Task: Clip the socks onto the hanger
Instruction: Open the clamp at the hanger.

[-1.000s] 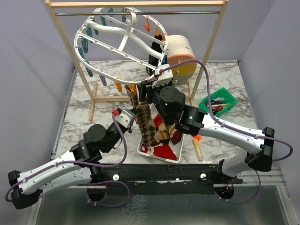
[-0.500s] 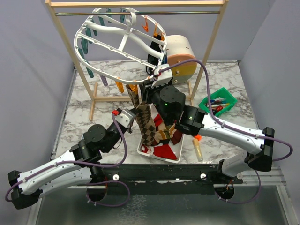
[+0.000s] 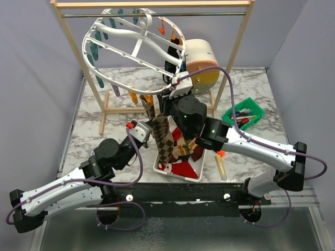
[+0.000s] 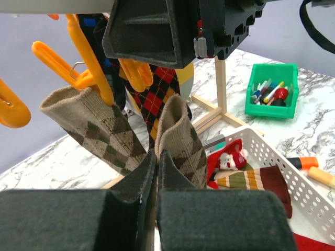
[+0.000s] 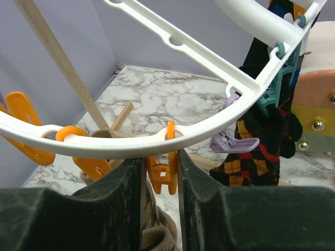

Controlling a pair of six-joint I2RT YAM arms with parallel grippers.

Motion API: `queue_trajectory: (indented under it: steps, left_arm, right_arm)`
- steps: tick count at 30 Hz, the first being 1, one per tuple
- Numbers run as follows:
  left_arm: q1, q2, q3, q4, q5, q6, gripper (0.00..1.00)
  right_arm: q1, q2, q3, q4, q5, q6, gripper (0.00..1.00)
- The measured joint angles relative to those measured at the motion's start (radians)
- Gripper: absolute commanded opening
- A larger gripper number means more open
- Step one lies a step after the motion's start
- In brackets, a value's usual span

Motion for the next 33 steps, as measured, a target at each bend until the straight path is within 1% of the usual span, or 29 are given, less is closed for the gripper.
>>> queue_trajectory:
  steps: [10, 20, 33]
  left_arm:
    - [0.000, 0.019, 0.000, 0.008, -0.008, 0.020, 0.00]
    - [0.000, 0.047, 0.000, 0.079, -0.067, 0.060, 0.00]
    - [0.000, 0.081, 0.000, 0.129, -0.079, 0.085, 0.00]
  right_arm:
    - [0.000, -0.025, 0.000, -0.012, -0.004, 0.002, 0.00]
    - [0.000, -0.048, 0.000, -0.031, -0.020, 0.010, 0.01]
    - [0.000, -0.048, 0.000, -0.034, -0.027, 0.021, 0.01]
